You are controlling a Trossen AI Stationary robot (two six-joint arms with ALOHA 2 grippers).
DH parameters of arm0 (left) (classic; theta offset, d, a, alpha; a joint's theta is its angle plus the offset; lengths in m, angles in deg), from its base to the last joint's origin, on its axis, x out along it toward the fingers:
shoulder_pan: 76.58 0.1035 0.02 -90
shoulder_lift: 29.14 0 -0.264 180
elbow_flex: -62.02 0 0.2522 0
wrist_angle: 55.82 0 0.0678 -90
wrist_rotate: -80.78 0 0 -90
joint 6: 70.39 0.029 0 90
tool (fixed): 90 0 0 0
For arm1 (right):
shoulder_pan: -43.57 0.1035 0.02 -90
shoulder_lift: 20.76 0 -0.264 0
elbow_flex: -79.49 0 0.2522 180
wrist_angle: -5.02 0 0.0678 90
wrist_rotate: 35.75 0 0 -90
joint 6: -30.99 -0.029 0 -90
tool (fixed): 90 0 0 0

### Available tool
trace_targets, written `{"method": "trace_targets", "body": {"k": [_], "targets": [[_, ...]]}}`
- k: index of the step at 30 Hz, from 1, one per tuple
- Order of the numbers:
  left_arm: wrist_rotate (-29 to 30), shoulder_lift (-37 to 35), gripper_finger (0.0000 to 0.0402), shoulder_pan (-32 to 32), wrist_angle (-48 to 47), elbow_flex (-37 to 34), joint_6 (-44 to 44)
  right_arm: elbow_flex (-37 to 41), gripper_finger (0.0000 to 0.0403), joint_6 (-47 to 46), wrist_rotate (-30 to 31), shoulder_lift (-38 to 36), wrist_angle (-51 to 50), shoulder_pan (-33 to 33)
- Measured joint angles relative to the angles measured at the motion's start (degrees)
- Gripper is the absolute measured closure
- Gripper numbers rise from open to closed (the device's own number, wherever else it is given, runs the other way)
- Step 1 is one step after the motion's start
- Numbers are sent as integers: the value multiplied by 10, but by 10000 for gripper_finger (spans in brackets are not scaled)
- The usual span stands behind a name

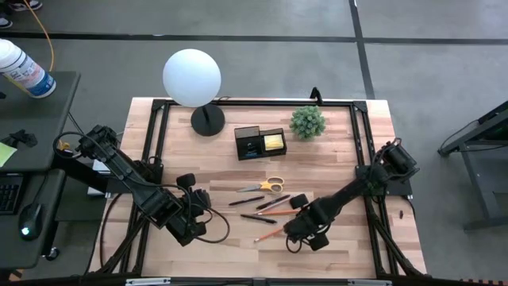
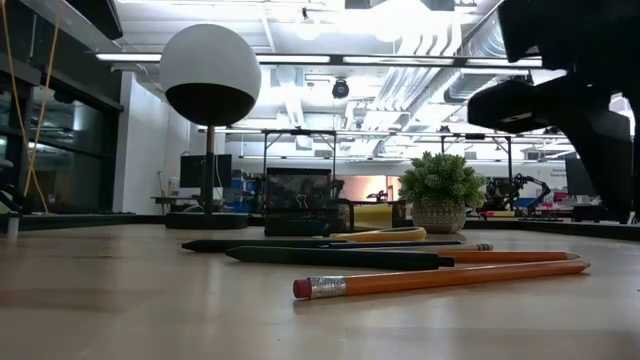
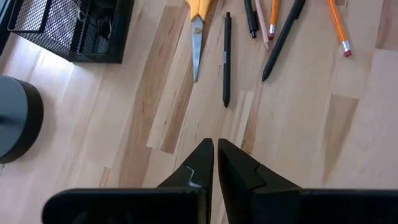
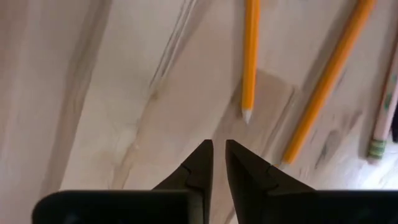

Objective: Pick and place office supplies into organizer
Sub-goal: Put the bottom orange pencil into the desk organizer

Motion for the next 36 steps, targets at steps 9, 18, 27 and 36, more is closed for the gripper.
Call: {"method": "trace_targets", "body": {"k": [9,18,27,36], "targets": [[-2,0,387,0,14,0,0,2,358,45,18,1,30,-31],[-7,0,387,0,16,0,-5,19,352,53,-6,2,39,-40],[-8,0,387,0,17,0,-5,19,351,60,-10,5,54,-41],[-8,0,387,0,17,0,-5,19,356,37,-4,13,60,-37]]}}
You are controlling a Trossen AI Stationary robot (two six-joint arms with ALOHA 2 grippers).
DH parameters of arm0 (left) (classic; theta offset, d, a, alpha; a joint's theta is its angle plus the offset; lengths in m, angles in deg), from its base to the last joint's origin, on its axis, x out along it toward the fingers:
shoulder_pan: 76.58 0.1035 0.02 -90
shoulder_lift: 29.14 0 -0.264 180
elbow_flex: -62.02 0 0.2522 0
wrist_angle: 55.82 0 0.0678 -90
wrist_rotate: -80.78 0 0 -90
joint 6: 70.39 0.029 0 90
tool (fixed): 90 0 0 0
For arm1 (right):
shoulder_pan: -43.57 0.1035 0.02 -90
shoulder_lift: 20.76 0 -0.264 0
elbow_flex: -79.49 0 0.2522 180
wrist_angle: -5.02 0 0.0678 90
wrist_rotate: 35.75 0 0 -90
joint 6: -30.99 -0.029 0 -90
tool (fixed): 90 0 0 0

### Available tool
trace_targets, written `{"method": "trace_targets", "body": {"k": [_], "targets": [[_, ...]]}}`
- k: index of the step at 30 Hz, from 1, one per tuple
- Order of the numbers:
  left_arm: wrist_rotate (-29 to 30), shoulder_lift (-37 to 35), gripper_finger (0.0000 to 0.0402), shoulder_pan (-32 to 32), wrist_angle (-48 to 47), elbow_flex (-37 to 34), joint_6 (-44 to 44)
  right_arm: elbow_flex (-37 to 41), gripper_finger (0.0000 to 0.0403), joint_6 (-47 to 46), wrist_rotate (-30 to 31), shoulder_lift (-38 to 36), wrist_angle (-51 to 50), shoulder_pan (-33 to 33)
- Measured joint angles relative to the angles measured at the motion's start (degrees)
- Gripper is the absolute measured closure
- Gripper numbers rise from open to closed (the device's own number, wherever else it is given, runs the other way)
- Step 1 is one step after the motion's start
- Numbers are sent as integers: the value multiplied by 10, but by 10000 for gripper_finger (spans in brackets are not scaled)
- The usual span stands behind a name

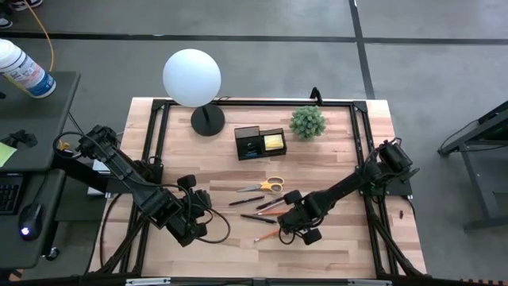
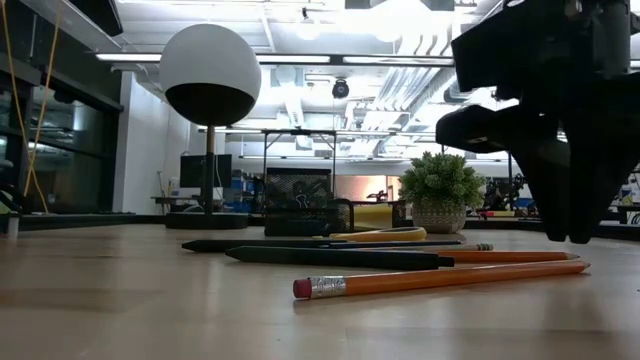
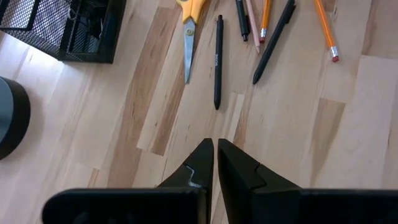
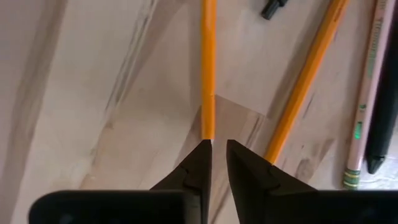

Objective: Pick and place office supplies into organizer
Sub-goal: Put the bottom orange pencil into the desk organizer

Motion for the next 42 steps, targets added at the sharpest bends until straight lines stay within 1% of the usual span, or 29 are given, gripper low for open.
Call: {"method": "trace_targets", "body": {"k": [5,13,42], "targets": [[0,0,387,0,0,0,0,0,358,-3,-4,2,-4,3],[0,0,387,0,0,0,0,0,347,0,-1,7,3,3],[0,0,387,0,2,0,0,0,350,1,3,16,1,7]]}}
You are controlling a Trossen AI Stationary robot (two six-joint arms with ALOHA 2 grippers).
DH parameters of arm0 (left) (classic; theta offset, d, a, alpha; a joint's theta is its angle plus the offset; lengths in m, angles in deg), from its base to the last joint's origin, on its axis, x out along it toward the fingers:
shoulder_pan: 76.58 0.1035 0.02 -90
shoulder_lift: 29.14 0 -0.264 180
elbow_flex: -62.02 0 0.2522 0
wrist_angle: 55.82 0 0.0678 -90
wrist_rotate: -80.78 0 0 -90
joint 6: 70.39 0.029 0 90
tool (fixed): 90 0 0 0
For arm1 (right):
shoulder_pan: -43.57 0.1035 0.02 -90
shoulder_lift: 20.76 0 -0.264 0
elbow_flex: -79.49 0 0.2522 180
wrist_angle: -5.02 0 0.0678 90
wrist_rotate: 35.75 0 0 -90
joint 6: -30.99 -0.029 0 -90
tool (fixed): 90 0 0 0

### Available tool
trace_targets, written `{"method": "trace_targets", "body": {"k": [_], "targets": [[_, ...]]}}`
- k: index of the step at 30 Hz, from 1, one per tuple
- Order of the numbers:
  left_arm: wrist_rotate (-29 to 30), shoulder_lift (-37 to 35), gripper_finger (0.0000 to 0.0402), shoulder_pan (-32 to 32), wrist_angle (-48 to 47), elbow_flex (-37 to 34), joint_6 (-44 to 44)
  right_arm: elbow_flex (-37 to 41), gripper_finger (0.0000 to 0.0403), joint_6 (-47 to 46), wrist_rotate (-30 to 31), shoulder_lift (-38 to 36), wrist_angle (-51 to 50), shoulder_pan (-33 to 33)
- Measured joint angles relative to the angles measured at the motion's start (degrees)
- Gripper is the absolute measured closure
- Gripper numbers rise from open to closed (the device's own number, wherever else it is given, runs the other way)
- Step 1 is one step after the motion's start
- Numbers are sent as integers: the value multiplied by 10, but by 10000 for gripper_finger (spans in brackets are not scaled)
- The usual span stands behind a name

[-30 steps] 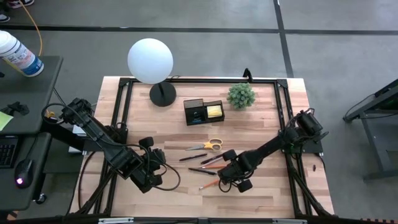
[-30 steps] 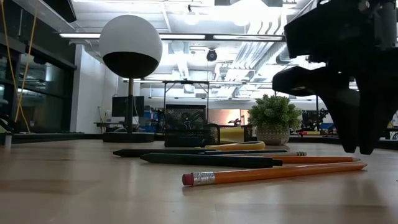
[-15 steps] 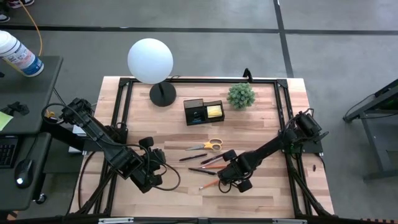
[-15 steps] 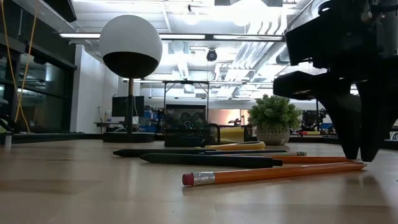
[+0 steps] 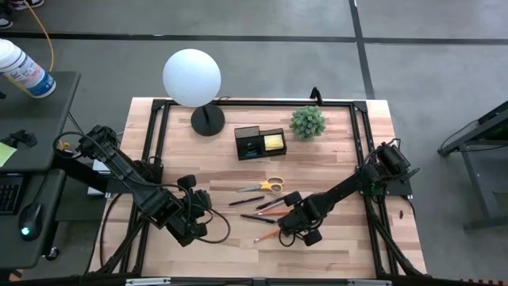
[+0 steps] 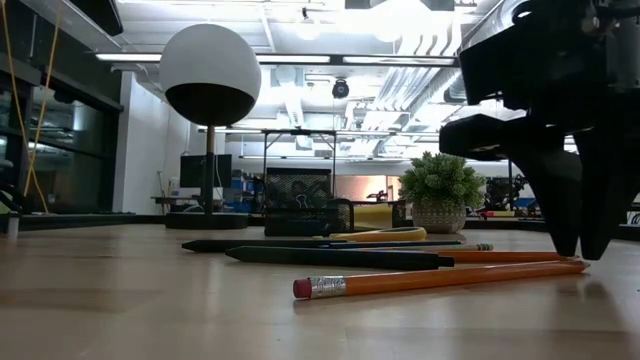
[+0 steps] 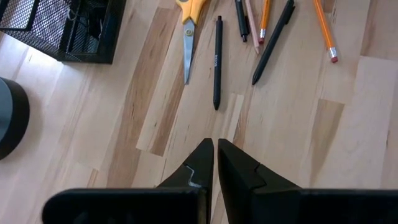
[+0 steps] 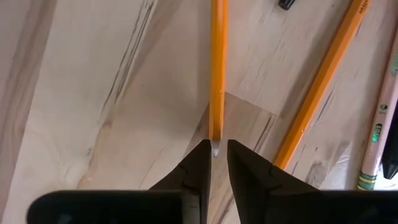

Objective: Pick and place office supplies into organizer
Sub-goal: Put the bottom orange pencil into the desk organizer

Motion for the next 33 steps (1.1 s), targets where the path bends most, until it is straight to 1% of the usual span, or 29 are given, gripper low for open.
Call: {"method": "trace_targets", "body": {"k": [18,26,29,33], "targets": [[2,0,387,0,0,0,0,0,350,0,-7,0,0,0],[2,0,387,0,0,0,0,-1,352,-11,-1,15,9,0],[3,0,387,0,0,0,0,-1,359,-11,2,15,10,0],[4,0,387,0,0,0,5,-1,386,-11,1,15,9,0]]}}
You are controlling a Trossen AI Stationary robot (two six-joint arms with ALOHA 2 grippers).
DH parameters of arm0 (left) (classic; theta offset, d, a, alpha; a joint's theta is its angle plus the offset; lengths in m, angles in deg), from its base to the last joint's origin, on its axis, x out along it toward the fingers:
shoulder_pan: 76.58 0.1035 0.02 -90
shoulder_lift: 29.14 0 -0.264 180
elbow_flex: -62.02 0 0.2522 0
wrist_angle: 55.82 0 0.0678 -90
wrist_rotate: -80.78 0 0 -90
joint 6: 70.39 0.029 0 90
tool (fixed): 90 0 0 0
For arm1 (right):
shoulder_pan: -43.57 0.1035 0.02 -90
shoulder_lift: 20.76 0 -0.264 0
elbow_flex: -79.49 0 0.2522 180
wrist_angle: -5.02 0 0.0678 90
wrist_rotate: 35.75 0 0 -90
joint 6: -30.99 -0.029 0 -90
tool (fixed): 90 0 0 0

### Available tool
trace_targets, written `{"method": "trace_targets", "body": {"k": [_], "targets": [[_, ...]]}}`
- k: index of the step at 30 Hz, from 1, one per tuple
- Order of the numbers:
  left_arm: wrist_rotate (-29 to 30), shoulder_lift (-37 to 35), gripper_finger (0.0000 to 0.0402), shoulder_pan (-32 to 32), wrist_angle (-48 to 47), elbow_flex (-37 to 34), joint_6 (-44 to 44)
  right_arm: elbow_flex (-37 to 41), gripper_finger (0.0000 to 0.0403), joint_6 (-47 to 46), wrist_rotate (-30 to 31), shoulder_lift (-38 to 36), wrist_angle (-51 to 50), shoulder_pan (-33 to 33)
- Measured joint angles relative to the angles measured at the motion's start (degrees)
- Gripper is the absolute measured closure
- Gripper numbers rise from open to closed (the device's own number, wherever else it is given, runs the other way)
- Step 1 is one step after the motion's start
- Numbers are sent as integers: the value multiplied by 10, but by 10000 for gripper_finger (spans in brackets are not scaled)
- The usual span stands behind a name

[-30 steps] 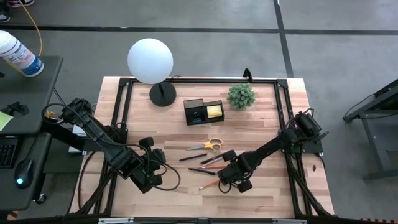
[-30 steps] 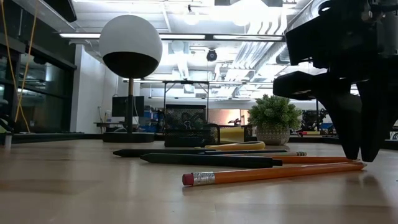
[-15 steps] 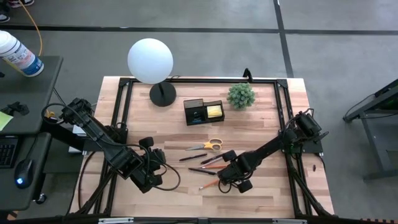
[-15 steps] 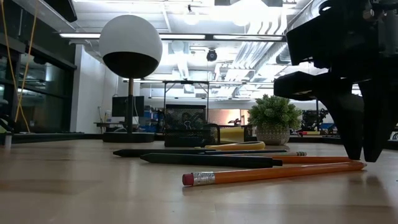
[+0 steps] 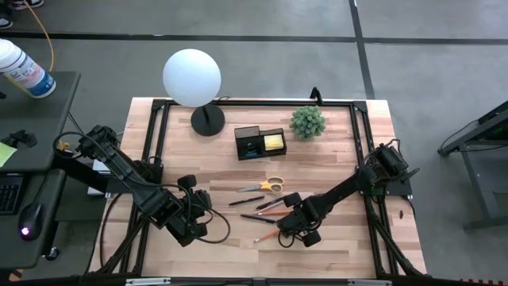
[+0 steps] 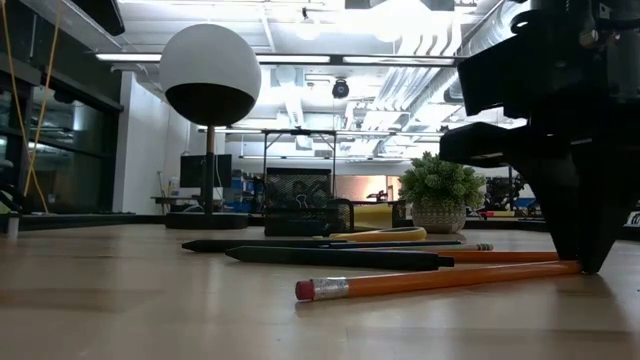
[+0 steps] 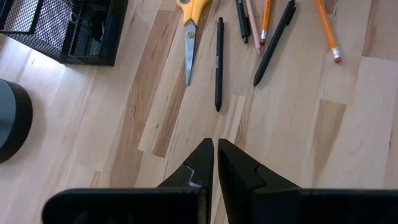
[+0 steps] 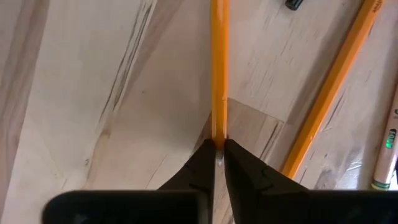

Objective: Pick and place office supplies into organizer
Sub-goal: Put the bottom orange pencil into the desk organizer

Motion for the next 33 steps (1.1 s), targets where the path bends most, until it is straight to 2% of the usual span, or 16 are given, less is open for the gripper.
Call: {"method": "trace_targets", "body": {"k": [9,26,30,33], "targets": [[4,0,387,0,-2,0,0,-2,398,-2,4,-4,-5,0],[4,0,387,0,-26,0,0,0,403,-40,14,-62,-23,-6],[4,0,387,0,-26,0,0,1,392,-46,13,-57,-13,-8],[4,0,387,0,-25,0,0,1,384,-83,24,-57,-10,-9]]}}
